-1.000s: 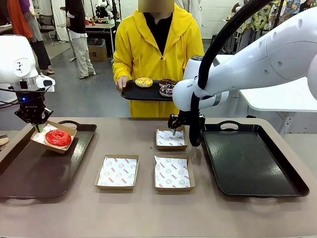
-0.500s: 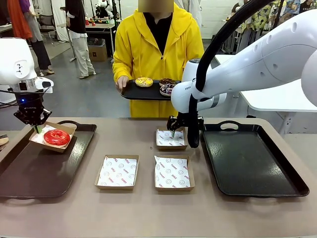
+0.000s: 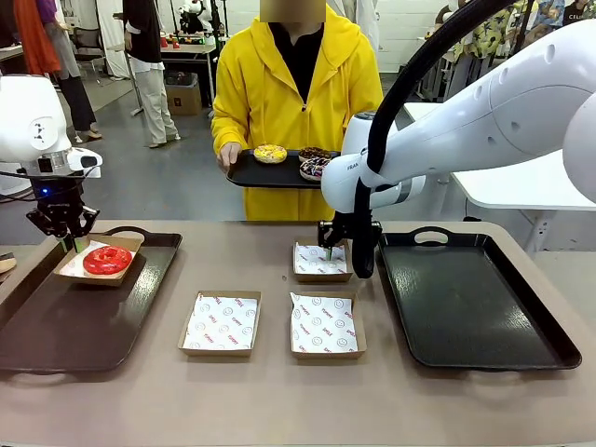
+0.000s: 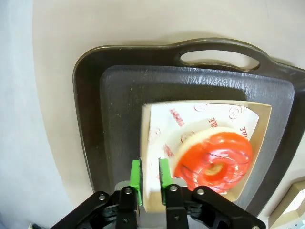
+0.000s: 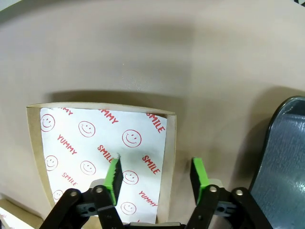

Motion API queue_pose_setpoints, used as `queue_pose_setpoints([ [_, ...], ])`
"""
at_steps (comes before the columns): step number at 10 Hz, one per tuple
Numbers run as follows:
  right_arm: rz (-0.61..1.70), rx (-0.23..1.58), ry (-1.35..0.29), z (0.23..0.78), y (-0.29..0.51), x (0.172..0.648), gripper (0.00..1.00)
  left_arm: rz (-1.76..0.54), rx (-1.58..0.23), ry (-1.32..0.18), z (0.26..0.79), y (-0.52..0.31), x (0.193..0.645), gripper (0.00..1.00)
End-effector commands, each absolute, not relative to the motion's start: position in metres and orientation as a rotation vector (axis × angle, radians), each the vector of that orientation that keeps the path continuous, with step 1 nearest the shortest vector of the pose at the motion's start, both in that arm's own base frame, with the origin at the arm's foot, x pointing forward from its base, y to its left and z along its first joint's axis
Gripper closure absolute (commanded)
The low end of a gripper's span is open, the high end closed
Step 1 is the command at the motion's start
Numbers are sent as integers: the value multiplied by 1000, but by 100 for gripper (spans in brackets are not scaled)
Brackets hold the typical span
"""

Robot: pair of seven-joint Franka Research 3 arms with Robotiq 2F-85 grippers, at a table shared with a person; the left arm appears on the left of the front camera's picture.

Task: Individually package the donuts and arrange them on the tray.
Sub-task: Place the picked Paper togo box on the Handle tray while simultaneously picking up another Paper togo box from the table with the other hand.

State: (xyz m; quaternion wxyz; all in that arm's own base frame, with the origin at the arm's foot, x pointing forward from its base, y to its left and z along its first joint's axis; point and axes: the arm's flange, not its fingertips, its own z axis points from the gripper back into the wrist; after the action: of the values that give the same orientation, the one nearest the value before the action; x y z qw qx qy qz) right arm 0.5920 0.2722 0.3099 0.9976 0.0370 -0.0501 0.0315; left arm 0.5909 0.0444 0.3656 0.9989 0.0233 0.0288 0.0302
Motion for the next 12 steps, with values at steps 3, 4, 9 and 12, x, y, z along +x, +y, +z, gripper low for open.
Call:
queue_pose_setpoints([
  [3,48,52,-112,308,276,594,87,36,10,36,371,48,590,0],
  [4,48,52,-110,308,275,594,97,36,8,33,372,48,589,8],
  [9,37,46,-102,307,276,594,100,23,-6,17,378,45,581,2],
  [12,-21,75,-102,320,277,588,100,15,-71,-11,391,34,560,0],
])
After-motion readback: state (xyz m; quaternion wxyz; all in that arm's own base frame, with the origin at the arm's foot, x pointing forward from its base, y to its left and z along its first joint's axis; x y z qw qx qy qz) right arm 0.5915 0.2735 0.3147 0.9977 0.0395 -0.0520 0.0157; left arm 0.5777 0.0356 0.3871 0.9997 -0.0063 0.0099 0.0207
